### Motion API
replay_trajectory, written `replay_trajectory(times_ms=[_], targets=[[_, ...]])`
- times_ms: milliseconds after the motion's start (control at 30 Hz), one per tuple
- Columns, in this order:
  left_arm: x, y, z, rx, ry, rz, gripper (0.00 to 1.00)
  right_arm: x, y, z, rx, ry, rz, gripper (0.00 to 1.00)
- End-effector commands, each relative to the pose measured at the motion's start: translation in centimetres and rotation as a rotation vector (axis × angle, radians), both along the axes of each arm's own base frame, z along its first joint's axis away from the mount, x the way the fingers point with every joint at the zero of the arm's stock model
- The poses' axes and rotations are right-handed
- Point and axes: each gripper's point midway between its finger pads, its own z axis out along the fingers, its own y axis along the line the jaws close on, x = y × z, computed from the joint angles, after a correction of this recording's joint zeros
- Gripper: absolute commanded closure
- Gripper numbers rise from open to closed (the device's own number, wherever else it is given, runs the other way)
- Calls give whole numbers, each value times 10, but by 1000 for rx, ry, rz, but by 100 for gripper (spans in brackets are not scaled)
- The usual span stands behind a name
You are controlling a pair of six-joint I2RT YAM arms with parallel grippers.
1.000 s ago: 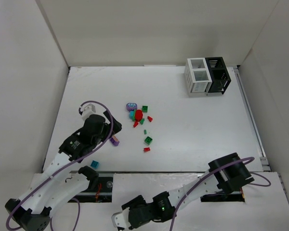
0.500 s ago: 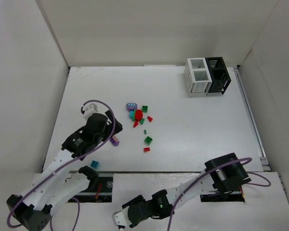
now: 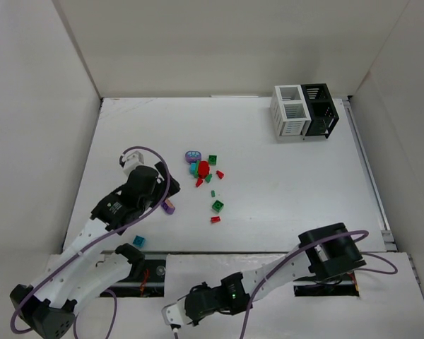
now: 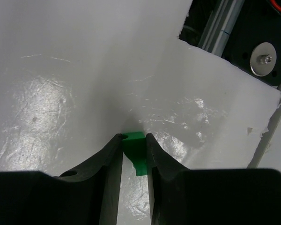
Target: Sort the legos into containers by color
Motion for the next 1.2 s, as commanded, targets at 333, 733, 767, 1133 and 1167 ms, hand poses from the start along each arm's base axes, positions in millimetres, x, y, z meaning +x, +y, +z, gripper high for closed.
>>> replay_trajectory(times_ms=[333, 733, 767, 1133, 1167], targets=[[19, -4, 24, -5, -80, 13, 0, 130, 7, 73, 168, 14, -233, 83], [61, -1, 8, 31, -91, 63, 0, 435, -126, 229, 559, -47, -864, 85], [64, 0, 6, 33, -84, 46, 0, 450, -136, 237, 582, -39, -882, 85], [123, 27, 15, 42, -146, 65, 0, 605, -317, 251, 546, -114, -1376, 85], [131, 25, 14, 56, -132, 57, 0, 609, -327, 243, 545, -95, -1410, 85]])
